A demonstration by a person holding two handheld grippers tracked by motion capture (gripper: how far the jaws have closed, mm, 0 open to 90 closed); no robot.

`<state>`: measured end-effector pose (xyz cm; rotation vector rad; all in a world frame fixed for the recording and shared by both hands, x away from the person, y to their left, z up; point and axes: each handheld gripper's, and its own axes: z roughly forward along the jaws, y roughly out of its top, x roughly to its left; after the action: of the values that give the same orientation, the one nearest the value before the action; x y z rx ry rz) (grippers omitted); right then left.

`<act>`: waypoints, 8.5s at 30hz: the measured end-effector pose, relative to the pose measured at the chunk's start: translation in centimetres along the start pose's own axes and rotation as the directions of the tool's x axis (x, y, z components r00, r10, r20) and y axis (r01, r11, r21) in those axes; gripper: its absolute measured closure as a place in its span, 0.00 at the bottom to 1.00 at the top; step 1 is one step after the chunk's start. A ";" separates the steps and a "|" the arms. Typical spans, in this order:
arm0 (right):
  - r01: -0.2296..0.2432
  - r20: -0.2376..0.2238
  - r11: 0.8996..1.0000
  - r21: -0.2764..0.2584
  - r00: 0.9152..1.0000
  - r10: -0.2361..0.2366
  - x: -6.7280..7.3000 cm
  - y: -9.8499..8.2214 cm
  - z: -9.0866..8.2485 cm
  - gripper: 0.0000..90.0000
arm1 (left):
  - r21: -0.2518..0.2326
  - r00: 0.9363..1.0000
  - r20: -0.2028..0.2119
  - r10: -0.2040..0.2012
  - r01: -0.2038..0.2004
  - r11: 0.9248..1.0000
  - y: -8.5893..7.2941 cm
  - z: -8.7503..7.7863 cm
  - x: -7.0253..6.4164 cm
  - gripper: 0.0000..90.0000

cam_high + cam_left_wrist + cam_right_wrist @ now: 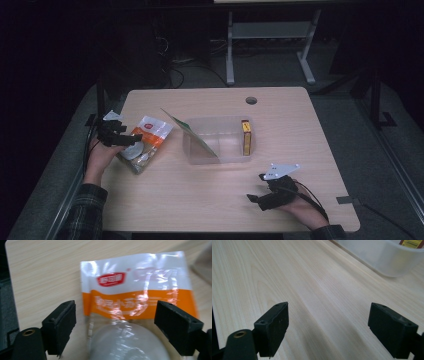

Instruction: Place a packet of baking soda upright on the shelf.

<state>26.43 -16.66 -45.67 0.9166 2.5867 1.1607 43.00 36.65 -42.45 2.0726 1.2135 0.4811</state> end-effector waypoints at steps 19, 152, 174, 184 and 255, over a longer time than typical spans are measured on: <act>-0.007 0.019 1.000 0.002 1.000 0.007 -0.1 -0.1 0.0 0.18 | 0.071 0.991 0.102 -0.081 0.074 0.995 -2.1 2.2 1.6 0.72; 0.166 -0.269 0.944 -0.284 0.932 -0.245 3.8 8.4 -2.4 1.00 | -0.265 0.781 0.534 0.324 -0.209 0.941 -2.8 -6.4 -21.1 0.57; 0.149 -0.117 0.945 -0.291 0.975 -0.190 0.1 7.1 -7.2 1.00 | -0.170 0.834 0.469 0.292 -0.239 0.956 -4.6 -3.7 -18.0 0.38; 0.159 -0.064 0.937 -0.311 0.980 -0.188 -1.3 7.8 -8.5 1.00 | -0.152 0.838 0.463 0.288 -0.245 0.957 -4.6 -3.4 -17.7 0.32; 0.070 0.142 0.975 -0.213 0.989 -0.040 -6.5 14.0 -2.0 1.00 | -0.112 0.835 0.471 0.285 -0.264 0.958 -4.9 -3.0 -18.0 0.30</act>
<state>37.38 -14.64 -34.86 0.8398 2.3072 1.2862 29.22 23.82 -43.42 2.1640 0.6083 0.0930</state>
